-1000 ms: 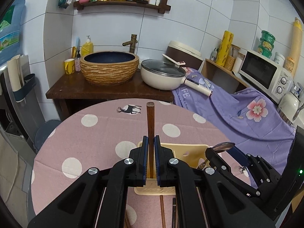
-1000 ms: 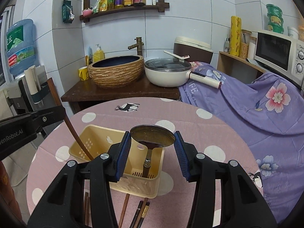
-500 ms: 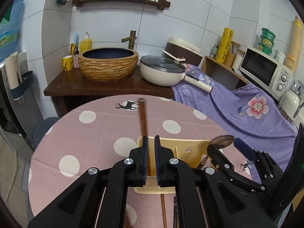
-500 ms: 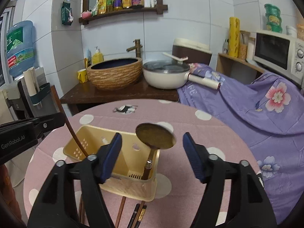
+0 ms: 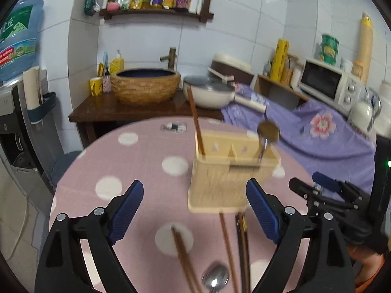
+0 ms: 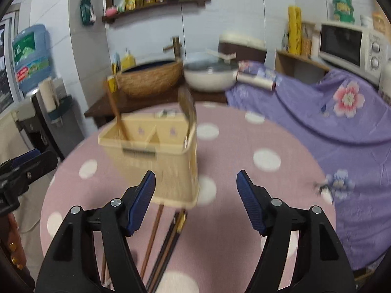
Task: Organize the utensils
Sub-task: 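Withdraw both tools from the holder back toward the utensils on the table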
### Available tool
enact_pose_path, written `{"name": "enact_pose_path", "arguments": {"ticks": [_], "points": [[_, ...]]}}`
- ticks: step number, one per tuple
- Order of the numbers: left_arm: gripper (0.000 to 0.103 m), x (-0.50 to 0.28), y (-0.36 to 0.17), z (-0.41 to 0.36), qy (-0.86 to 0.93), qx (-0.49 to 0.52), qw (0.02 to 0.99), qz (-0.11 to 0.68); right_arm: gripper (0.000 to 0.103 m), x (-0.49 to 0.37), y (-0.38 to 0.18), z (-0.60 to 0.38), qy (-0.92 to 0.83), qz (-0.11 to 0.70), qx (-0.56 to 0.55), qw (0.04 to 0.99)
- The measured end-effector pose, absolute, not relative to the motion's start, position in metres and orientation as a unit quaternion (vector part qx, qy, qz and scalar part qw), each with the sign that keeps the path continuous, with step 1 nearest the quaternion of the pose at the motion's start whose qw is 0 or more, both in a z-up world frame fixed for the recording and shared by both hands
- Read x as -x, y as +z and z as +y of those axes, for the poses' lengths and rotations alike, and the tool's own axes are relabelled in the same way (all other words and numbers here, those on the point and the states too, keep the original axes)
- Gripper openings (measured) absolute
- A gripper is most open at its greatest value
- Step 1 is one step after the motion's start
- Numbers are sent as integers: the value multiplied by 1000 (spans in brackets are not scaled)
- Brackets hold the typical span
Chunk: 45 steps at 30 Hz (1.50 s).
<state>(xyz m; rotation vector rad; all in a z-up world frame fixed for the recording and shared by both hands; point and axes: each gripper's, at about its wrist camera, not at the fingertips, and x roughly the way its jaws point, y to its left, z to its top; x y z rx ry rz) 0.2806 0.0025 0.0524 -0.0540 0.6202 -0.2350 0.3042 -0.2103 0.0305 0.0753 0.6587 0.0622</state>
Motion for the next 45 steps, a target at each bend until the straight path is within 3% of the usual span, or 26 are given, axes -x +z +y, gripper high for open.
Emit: {"name": "enact_pose_path", "arguments": {"ticks": [7, 13, 22, 45], "points": [[84, -246, -21, 0, -115, -29, 922, 369, 65, -281, -47, -196, 42, 425, -39, 903], [82, -229, -49, 0, -120, -45, 916, 381, 51, -274, -84, -185, 50, 477, -49, 876], [76, -225, -62, -14, -153, -61, 904, 394, 39, -287, -94, -178, 50, 507, -63, 858], [76, -231, -65, -6, -151, -32, 902, 404, 30, -338, -86, -180, -16, 525, -68, 848]]}}
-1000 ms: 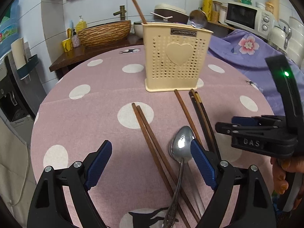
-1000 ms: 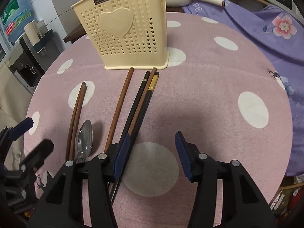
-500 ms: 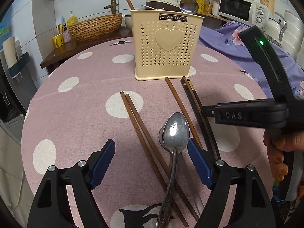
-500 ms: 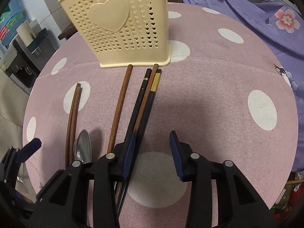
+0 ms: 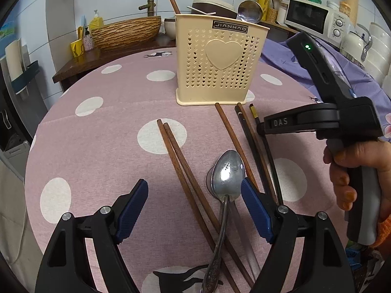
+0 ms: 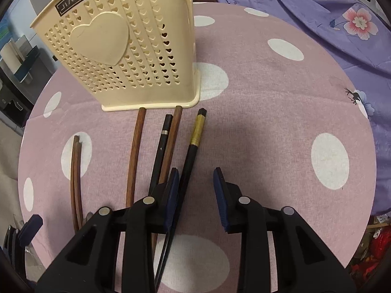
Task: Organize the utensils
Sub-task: 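Withdraw both tools from the holder back toward the utensils on the table, then grasp the silver spoon with the left tool while the right tool grasps a gold-tipped black chopstick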
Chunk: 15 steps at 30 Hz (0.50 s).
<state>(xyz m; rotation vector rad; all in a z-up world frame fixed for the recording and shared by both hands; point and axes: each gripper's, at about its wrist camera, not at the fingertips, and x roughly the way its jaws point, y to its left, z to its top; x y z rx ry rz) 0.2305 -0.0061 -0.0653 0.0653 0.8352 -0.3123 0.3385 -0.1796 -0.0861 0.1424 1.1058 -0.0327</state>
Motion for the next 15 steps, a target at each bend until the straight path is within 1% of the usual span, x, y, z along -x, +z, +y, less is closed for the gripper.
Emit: {"name": "enact_pose_path", "arguments": {"ticks": [2, 5, 7, 8, 15], "points": [[75, -231, -64, -8, -154, -32, 903, 400, 29, -345, -87, -179, -21, 522, -71, 849], [73, -229, -63, -15, -170, -44, 901, 397, 22, -352, -87, -182, -33, 521, -85, 848], [72, -229, -63, -24, -180, -61, 899, 394, 18, -354, -87, -183, -37, 521, -92, 848], [72, -229, -63, -28, -183, -74, 899, 391, 15, -354, -88, -184, -39, 521, -91, 848], [72, -249, -72, -45, -209, -111, 886, 399, 10, -358, -89, -195, -30, 527, -115, 842]]}}
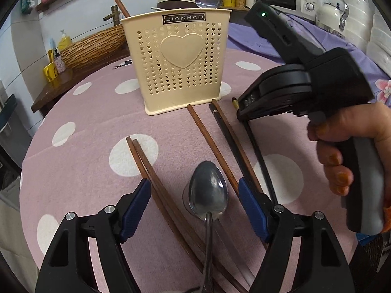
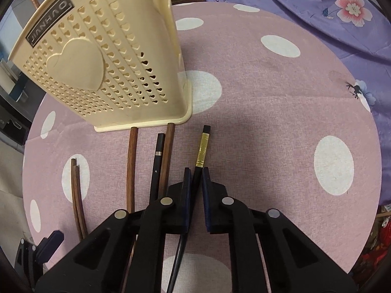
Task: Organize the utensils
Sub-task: 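Grasp the silver spoon with the left tool while the right tool grasps a gold-tipped black chopstick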
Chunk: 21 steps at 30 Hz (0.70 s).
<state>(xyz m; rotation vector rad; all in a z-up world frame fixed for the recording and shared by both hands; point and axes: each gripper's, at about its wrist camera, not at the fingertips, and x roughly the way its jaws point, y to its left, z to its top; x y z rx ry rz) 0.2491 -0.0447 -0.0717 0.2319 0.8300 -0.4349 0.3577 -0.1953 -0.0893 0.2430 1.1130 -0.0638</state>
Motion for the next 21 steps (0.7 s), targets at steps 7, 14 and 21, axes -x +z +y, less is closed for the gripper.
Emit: {"name": "enact_pose_path", "arguments": {"ticks": [7, 14, 21], "points": [[60, -260, -73, -53, -223, -124, 877, 407, 10, -365, -90, -197, -39, 531, -128, 837], [38, -260, -77, -60, -223, -130, 868, 423, 10, -373, -89, -192, -53, 533, -119, 836], [33, -259, -76, -57, -223, -112, 867, 431, 9, -367, -89, -189, -58, 526, -123, 840]]}}
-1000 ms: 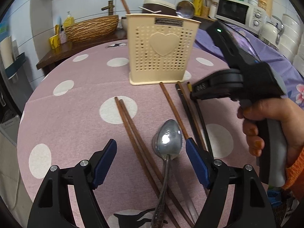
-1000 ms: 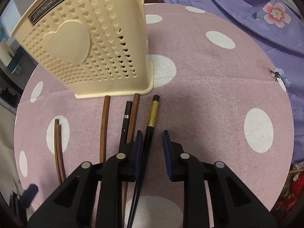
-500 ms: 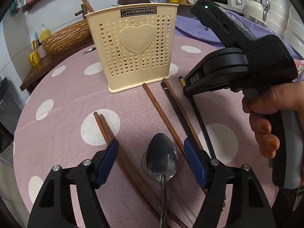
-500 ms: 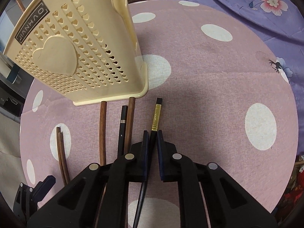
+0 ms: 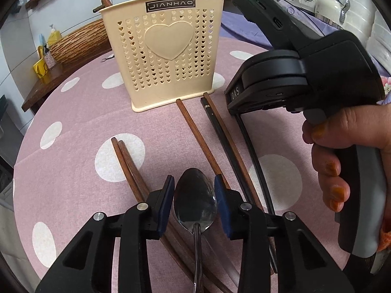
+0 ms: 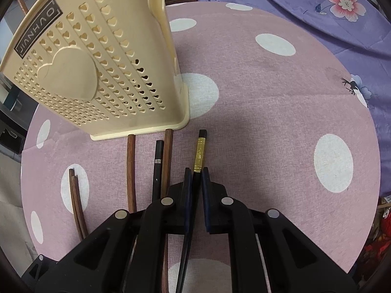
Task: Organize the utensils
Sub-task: 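Grasp the silver spoon with the left tool while the right tool grasps a gold-tipped black chopstick, then lift and carry the spoon and chopstick over the cream holder with both tools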
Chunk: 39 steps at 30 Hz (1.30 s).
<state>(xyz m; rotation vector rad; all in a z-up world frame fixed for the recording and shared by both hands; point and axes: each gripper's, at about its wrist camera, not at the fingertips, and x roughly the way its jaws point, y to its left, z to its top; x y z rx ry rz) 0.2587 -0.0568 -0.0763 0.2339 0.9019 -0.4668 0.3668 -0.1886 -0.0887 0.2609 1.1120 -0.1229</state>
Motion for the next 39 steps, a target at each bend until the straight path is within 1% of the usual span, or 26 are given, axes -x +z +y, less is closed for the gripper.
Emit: {"name": "enact_pose_path", "arguments": {"ticks": [8, 14, 23, 27, 33, 39], "points": [[33, -254, -57, -45, -222, -82, 882, 408, 8, -357, -89, -209, -37, 506, -183, 842], [32, -245, -28, -33, -223, -53, 898, 376, 8, -334, -67, -214, -9, 465, -192, 864], [32, -223, 8, -17, -223, -33, 914, 336, 8, -281, -13, -219, 69, 383, -177, 904], [31, -213, 17, -10, -220, -28, 920, 324, 8, -254, 7, -217, 97, 348, -144, 921], [31, -205, 27, -5, -216, -19, 926, 310, 8, -219, 31, -219, 135, 313, -139, 930], [31, -202, 37, -1, -214, -14, 930, 298, 7, -201, 54, -216, 148, 279, -119, 941]]}}
